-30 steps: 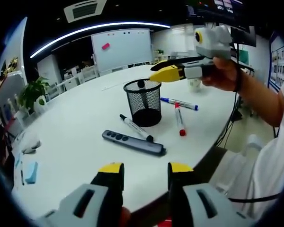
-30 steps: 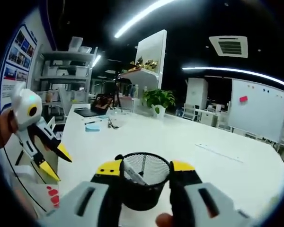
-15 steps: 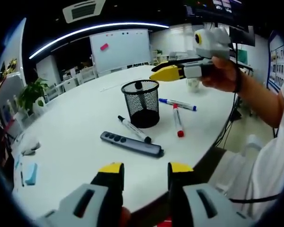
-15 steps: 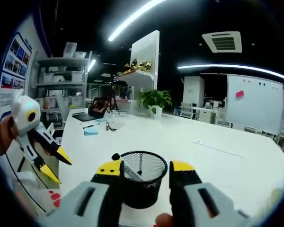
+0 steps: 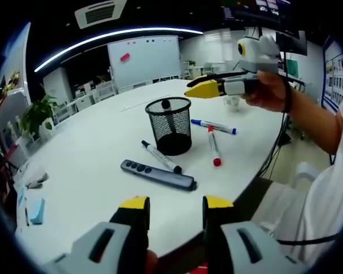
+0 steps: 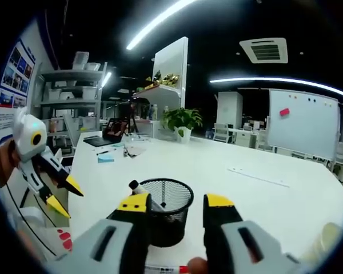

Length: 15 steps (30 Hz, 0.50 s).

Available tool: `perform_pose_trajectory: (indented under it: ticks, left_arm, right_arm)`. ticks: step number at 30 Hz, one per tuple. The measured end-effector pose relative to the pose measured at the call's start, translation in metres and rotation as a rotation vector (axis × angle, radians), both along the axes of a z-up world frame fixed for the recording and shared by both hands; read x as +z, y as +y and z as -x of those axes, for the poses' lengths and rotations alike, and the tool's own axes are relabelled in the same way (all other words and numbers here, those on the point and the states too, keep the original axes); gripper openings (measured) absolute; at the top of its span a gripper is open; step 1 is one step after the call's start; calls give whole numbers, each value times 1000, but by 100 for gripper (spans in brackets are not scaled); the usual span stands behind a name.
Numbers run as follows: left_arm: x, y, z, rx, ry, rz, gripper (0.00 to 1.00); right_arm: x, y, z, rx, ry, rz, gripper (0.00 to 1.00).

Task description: Place the scattered laser pointers and whiteboard markers into the pen holder and stack the scattered paper cups together

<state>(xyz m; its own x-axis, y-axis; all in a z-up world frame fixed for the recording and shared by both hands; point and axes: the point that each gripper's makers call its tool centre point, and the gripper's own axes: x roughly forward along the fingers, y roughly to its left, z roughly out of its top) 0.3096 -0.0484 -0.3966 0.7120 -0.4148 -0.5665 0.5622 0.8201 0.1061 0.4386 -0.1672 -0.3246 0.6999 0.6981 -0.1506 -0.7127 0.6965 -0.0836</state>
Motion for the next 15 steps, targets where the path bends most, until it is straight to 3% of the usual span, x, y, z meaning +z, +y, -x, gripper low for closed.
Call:
perform_pose_trajectory:
  ticks: [15]
  left_arm:
    - [0, 1, -1, -1, 0, -3, 37]
  right_arm:
    - [2, -20, 4, -39, 1, 17, 35]
